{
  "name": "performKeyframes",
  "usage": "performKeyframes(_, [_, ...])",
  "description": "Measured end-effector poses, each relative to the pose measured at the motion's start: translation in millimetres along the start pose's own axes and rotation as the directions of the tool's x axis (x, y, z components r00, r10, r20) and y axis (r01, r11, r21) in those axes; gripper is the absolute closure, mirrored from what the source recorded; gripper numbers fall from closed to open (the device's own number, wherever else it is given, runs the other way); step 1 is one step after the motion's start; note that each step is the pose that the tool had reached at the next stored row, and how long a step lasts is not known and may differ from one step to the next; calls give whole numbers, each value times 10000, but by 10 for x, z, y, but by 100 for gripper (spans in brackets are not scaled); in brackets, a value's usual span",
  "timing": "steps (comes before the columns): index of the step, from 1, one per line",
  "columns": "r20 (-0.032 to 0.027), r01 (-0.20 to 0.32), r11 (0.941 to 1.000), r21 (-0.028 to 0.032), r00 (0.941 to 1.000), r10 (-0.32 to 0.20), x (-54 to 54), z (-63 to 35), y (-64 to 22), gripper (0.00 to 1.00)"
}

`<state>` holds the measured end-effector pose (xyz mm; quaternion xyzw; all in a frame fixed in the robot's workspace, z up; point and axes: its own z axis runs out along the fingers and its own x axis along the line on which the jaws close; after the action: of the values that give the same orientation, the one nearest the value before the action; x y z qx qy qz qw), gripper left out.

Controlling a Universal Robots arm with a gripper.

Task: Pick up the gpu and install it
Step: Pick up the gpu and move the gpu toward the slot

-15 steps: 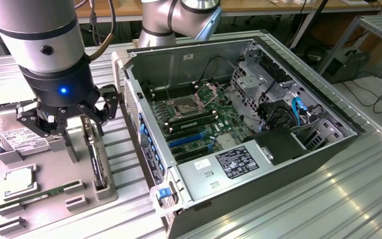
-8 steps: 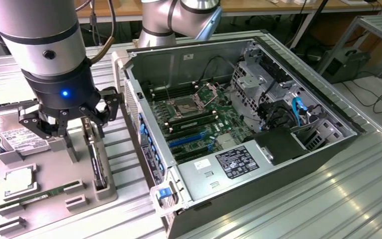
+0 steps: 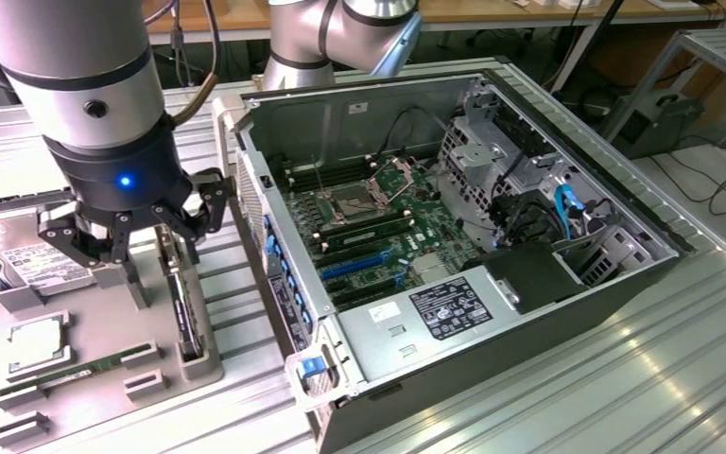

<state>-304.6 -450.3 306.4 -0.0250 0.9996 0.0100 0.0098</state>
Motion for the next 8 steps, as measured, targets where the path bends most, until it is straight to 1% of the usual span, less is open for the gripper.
performKeyframes(8, [0,-1,10000,14,10000,1,-23,36,2,40])
